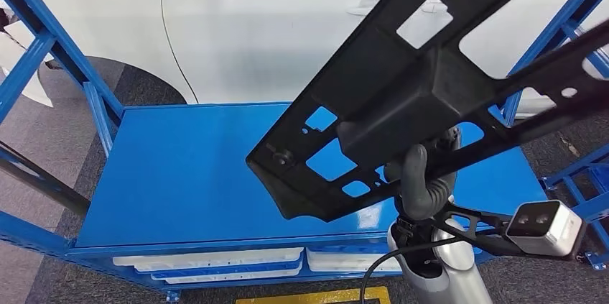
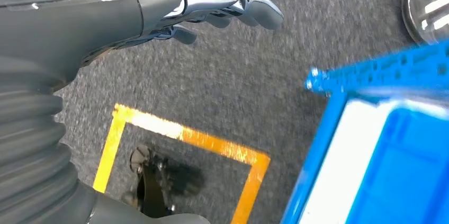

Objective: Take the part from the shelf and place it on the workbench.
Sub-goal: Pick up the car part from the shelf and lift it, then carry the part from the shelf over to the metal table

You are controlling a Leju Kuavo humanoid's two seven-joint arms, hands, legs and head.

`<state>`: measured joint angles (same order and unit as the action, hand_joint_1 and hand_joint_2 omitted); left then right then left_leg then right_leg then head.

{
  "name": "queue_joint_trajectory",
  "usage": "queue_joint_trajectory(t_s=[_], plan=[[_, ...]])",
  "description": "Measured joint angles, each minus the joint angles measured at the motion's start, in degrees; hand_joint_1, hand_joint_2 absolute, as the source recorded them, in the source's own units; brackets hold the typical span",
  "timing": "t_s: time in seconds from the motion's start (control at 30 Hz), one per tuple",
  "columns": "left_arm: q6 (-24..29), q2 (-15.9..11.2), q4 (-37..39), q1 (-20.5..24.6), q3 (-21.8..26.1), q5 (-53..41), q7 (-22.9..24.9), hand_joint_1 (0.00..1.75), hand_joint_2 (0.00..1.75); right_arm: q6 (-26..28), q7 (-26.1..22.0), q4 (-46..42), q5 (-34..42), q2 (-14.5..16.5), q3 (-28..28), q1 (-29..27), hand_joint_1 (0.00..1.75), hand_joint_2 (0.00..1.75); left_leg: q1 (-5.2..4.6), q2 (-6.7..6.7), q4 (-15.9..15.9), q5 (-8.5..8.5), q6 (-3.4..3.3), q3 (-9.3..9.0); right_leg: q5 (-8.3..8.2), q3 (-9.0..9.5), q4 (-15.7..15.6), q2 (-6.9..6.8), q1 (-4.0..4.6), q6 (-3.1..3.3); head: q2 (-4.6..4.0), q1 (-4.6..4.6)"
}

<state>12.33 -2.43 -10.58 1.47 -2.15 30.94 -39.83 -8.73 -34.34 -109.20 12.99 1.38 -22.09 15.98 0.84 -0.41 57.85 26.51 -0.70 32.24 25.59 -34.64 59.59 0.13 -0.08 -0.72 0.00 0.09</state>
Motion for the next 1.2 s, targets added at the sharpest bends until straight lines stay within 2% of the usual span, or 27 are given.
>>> queue_joint_trajectory(t_s=[0.07, 0.13, 0.17, 0.23, 0.3, 0.33, 0.37, 0.53, 0.57, 0.6, 0.67, 0.7, 0.77, 0.8, 0.83, 0.87, 0.9, 1.0, 1.03, 1.07, 1.13, 1.17, 1.2], plan=[[-1.99, 0.08, 0.00, -0.02, 0.19, -0.54, 0.12, 0.00, 1.75, -3.93, -2.17, -0.73, -1.75, -0.64, -0.04, -0.32, 1.75, 1.75, -0.16, -0.02, -0.04, 0.08, 0.55, 0.04, -0.15, 0.73, -1.85, -0.01, 0.29, 0.40, 0.00, -0.03], [-2.58, 0.08, 0.00, -0.01, 0.37, -0.80, 0.53, 0.00, 1.75, -6.87, -3.29, -1.33, -3.39, -1.29, -0.23, -0.86, 1.75, 1.75, -0.15, 0.01, -0.06, 0.28, 1.20, -0.12, -0.32, 0.89, -2.18, 0.00, 0.10, 0.91, 0.00, -0.04], [-2.55, 0.09, 0.00, 0.00, 0.46, -0.89, 0.75, 0.00, 1.75, -7.70, -3.45, -1.53, -3.81, -1.55, -0.39, -1.07, 1.75, 1.75, -0.13, 0.04, 0.69, 0.92, 1.46, 0.08, -0.42, 1.10, -2.44, -0.04, -0.05, 1.27, 0.00, -0.09], [-2.48, -0.01, 0.00, -0.01, 0.65, -0.94, 1.05, 0.00, 1.75, -8.36, -3.60, -1.74, -4.01, -1.91, -0.65, -1.31, 1.75, 1.75, -0.05, 0.08, 5.74, 3.98, 1.85, 2.17, -0.56, 1.43, -2.83, -0.14, -0.24, 1.78, 0.00, -0.22], [-2.32, -0.12, 0.00, -0.07, 0.74, -0.97, 1.28, 0.00, 1.75, -8.56, -3.63, -1.77, -4.01, -2.17, -0.72, -1.55, 1.75, 1.75, -0.05, 0.08, 13.44, 7.48, 2.12, 5.75, -0.55, 1.42, -2.75, -0.19, -0.17, 1.97, 0.00, -0.31], [-2.13, -0.13, 0.00, -0.13, 0.75, -0.98, 1.52, 0.00, 1.75, -8.73, -3.51, -1.77, -3.94, -2.31, -0.74, -1.69, 1.75, 1.75, -0.05, 0.09, 15.90, 8.15, 2.20, 6.94, -0.55, 1.40, -2.66, -0.21, -0.13, 2.00, 0.00, -0.30], [-1.90, -0.13, 0.00, -0.19, 0.76, -1.00, 1.78, 0.00, 1.75, -8.93, -3.35, -1.76, -3.84, -2.39, -0.75, -1.79, 1.75, 1.75, -0.05, 0.09, 17.01, 8.17, 2.23, 7.49, -0.56, 1.38, -2.56, -0.23, -0.11, 2.01, 0.00, -0.30], [-1.52, -0.13, 0.00, -0.24, 0.77, -1.02, 2.25, 0.00, 1.75, -9.32, -3.04, -1.75, -3.60, -2.47, -0.75, -1.84, 1.75, 1.75, -0.05, 0.09, 16.47, 7.29, 2.21, 7.27, -0.57, 1.37, -2.42, -0.23, -0.10, 2.02, 0.00, -0.31], [-1.40, -0.14, 0.00, -0.22, 0.79, -1.00, 2.44, 0.00, 1.75, -9.52, -2.87, -1.75, -3.46, -2.50, -0.75, -1.80, 1.75, 1.75, -0.05, 0.10, 14.71, 6.32, 2.16, 6.43, -0.56, 1.38, -2.37, -0.22, -0.10, 2.01, 0.00, -0.31], [-1.19, -0.16, 0.00, -0.18, 0.82, -0.98, 2.74, 0.00, 1.75, -9.89, -2.59, -1.74, -3.18, -2.54, -0.77, -1.68, 1.75, 1.75, -0.05, 0.10, 11.54, 4.72, 2.06, 4.87, -0.52, 1.38, -2.28, -0.20, -0.10, 1.96, 0.00, -0.31], [-0.32, -0.21, 0.00, 0.01, 0.95, -1.04, 4.04, 0.00, 1.75, -11.67, -1.16, -1.43, -1.39, -2.75, -0.91, -0.52, 1.75, 1.75, -0.27, 0.02, 3.58, 1.12, 1.28, 1.30, -0.66, 1.08, -1.93, -0.09, 0.03, 1.28, 0.00, -0.28], [0.34, -0.20, 0.00, 0.12, 0.99, -1.17, 5.05, 0.00, 1.75, -12.65, -0.51, -0.98, -0.06, -3.14, -1.03, 0.49, 1.75, 1.75, -0.27, 0.05, 1.09, -0.19, 0.51, 0.56, 0.66, 0.36, -0.39, -0.05, 0.00, 0.60, 0.00, -0.19], [1.54, -0.15, 0.00, 0.28, 1.02, -1.52, 7.05, 0.00, 1.75, -13.83, 0.39, 0.17, 2.32, -4.08, -1.27, 2.31, 1.75, 1.75, -0.22, 0.14, -0.12, -1.58, -0.74, 1.25, 5.23, -2.19, 5.98, -0.03, -0.21, -0.68, 0.00, -0.03], [2.03, -0.11, 0.00, 0.31, 1.01, -1.64, 7.99, 0.00, 1.75, -14.00, 0.66, 0.76, 3.26, -4.55, -1.37, 3.01, 1.75, 1.75, -0.13, 0.22, -0.25, -2.23, -1.11, 1.89, 8.16, -3.76, 10.46, -0.03, -0.35, -1.11, 0.00, 0.04], [2.32, -0.09, 0.00, 0.32, 1.01, -1.76, 8.56, 0.00, 1.75, -13.97, 1.01, 1.22, 3.85, -4.78, -1.45, 3.45, 1.75, 1.75, -0.15, 0.23, -0.18, -2.61, -1.11, 2.48, 9.52, -4.59, 13.50, -0.04, -0.43, -1.28, 0.00, 0.04], [2.58, -0.07, 0.00, 0.32, 1.01, -1.86, 9.02, 0.00, 1.75, -13.93, 1.36, 1.67, 4.33, -4.95, -1.53, 3.87, 1.75, 1.75, -0.16, 0.24, -0.09, -2.98, -1.08, 3.06, 9.78, -4.46, 14.62, -0.04, -0.50, -1.36, 0.00, 0.04], [2.76, -0.03, 0.00, 0.33, 1.01, -1.97, 9.38, 0.00, 1.75, -13.88, 1.64, 2.06, 4.69, -5.08, -1.63, 4.35, 1.75, 1.75, -0.16, 0.22, 0.04, -3.35, -1.01, 3.65, 9.05, -3.16, 13.47, -0.04, -0.56, -1.35, 0.00, 0.04], [3.02, 0.20, 0.00, 0.39, 0.99, -2.23, 10.32, 0.00, 1.75, -13.62, 2.12, 2.79, 5.36, -5.30, -2.07, 5.96, 1.75, 1.75, -0.19, 0.09, 0.41, -4.43, -0.51, 4.99, 5.33, 4.73, 1.37, -0.04, -0.45, -0.75, 0.00, -0.02], [3.09, 0.28, 0.00, 0.38, 0.98, -2.30, 10.65, 0.00, 1.75, -13.51, 2.23, 2.91, 5.53, -5.37, -2.22, 6.34, 1.75, 1.75, -0.19, 0.05, 0.39, -4.82, -0.20, 5.15, 4.70, 6.27, -1.32, -0.02, -0.26, -0.49, 0.00, -0.02], [3.19, 0.34, 0.00, 0.37, 0.97, -2.41, 10.92, 0.00, 1.75, -13.41, 2.30, 2.99, 5.66, -5.45, -2.36, 6.59, 1.75, 1.75, -0.16, 0.03, 0.31, -5.22, 0.14, 5.22, 4.51, 6.83, -2.57, 0.01, -0.04, -0.25, 0.00, 0.00], [3.61, 0.44, 0.02, 0.23, 0.92, -2.60, 11.30, 0.00, 1.75, -13.27, 2.28, 3.14, 5.72, -5.64, -2.58, 6.69, 1.75, 1.75, -0.13, 0.00, -0.15, -6.09, 0.88, 5.27, 3.59, 6.38, -2.84, 0.01, 0.08, 0.41, 0.00, 0.09], [3.97, 0.51, 0.03, 0.13, 0.88, -2.74, 11.48, 0.00, 1.75, -13.17, 2.16, 3.21, 5.66, -5.71, -2.73, 6.68, 1.75, 1.75, -0.09, 0.01, -0.02, -5.77, 1.19, 5.50, 3.03, 6.09, -3.17, -0.07, -0.03, 0.86, 0.00, 0.09], [4.39, 0.58, 0.05, 0.03, 0.82, -2.91, 11.70, 0.00, 1.75, -13.04, 1.98, 3.27, 5.55, -5.76, -2.93, 6.64, 1.75, 1.75, -0.07, 0.03, 0.80, -4.53, 1.44, 5.92, 2.34, 5.67, -3.44, -0.17, -0.17, 1.34, 0.00, 0.06]])
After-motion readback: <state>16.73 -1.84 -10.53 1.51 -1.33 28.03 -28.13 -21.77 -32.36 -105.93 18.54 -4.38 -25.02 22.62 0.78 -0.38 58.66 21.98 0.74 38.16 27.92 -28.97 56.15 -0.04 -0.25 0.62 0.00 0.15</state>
